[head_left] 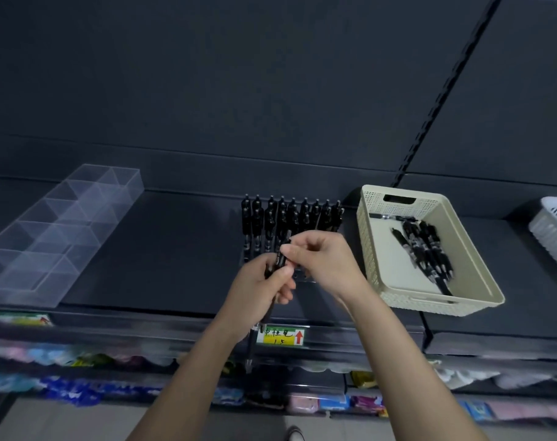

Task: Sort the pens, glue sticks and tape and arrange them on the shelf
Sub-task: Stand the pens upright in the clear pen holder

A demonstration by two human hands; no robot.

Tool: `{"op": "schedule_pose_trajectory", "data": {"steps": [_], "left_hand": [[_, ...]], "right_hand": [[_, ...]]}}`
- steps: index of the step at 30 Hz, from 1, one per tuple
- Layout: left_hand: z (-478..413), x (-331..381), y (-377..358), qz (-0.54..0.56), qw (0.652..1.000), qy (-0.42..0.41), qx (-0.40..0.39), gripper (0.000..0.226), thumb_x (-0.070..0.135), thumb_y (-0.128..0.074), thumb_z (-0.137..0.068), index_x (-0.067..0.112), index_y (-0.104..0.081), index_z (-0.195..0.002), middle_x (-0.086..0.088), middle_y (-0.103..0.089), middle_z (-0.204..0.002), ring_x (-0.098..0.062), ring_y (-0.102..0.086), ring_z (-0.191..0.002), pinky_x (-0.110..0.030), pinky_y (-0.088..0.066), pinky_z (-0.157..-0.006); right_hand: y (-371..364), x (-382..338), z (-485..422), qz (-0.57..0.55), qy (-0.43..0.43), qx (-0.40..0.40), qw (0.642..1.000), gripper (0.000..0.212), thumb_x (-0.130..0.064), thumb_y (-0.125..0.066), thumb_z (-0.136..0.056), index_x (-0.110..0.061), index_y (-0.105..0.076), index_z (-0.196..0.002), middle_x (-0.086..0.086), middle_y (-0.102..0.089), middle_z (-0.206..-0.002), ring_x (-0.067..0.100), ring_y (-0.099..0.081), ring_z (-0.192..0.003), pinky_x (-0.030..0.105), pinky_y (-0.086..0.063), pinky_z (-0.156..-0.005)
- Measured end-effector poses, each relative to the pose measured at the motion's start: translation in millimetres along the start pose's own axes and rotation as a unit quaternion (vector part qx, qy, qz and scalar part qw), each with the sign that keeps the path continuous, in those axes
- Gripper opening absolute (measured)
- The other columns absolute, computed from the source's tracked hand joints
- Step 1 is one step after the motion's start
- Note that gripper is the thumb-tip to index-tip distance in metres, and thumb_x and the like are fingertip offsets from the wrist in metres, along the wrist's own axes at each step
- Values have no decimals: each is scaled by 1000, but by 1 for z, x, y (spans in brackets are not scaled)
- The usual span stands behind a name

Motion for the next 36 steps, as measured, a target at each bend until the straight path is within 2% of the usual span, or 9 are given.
{"op": "schedule_pose_trajectory", "data": {"steps": [4,6,10,16,19,23,25,30,36], "left_hand": [[-2,0,1,20,998,8,56,14,18,-51,-97,8,-61,-95,-5,-70,-89,-14,-70,-83,-26,-57,-77],[-2,0,6,29,994,13,105,12,20,-51,-98,13,-60,-94,-6,-70,-86,-15,-70,-79,-26,-57,-72],[-5,2,15,21,985,21,172,18,25,-48,-99,9,-56,-93,-1,-52,-63,-10,-46,-51,-21,-40,-49],[-7,4,16,82,981,50,170,14,2,-39,-92,13,-47,-92,-4,-45,-71,-12,-39,-61,-24,-34,-54],[-7,5,17,70,984,46,159,17,0,-39,-92,12,-50,-88,-4,-51,-78,-12,-46,-66,-23,-40,-60],[-9,1,21,50,987,31,151,17,9,-51,-95,20,-62,-89,-6,-56,-110,-12,-61,-89,-32,-53,-87],[-9,1,23,40,988,20,149,17,12,-57,-94,27,-65,-91,-5,-56,-114,-10,-63,-94,-33,-53,-91],[-10,6,26,23,984,2,176,12,15,-65,-88,25,-67,-94,4,-64,-85,-7,-60,-76,-25,-51,-72],[-12,17,25,42,981,-24,186,13,7,-71,-82,19,-70,-87,11,-66,-74,4,-59,-67,-9,-47,-63]], "right_hand": [[24,-6,4,-5,19,107,994,25,-17,-65,-87,-16,-50,-67,3,-54,-62,15,-51,-56,37,-45,-56],[43,-11,4,20,43,199,979,25,-19,-63,-88,-18,-47,-68,6,-56,-65,17,-54,-59,43,-50,-62],[67,-18,1,130,85,298,942,15,-18,-64,-87,-19,-52,-78,-3,-59,-70,19,-58,-69,25,-39,-65],[58,-6,-12,195,85,251,944,11,-15,-64,-88,-16,-55,-82,-9,-55,-69,11,-52,-67,11,-34,-56],[53,1,-20,222,75,229,945,10,-19,-64,-88,-16,-56,-83,-8,-57,-72,12,-54,-69,16,-35,-61],[43,10,-27,259,66,181,947,10,-19,-64,-89,-10,-61,-91,-3,-60,-77,16,-57,-73,22,-40,-67],[38,14,-28,271,58,162,947,11,-19,-63,-90,-10,-61,-95,-3,-60,-77,15,-56,-72,21,-38,-65],[36,14,-31,270,58,159,948,10,-19,-62,-90,-9,-61,-94,-3,-60,-76,15,-56,-70,23,-39,-63],[43,20,-17,228,28,157,960,20,-22,-68,-86,-12,-63,-102,-3,-68,-87,14,-63,-78,32,-55,-73]]}}
Point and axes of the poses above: each hand's wrist, its own z-axis away from the middle knuckle, its own y-axis out of the back of the hand, x = y × z, the point moved 4 cm from there along -z, towards the middle knuckle
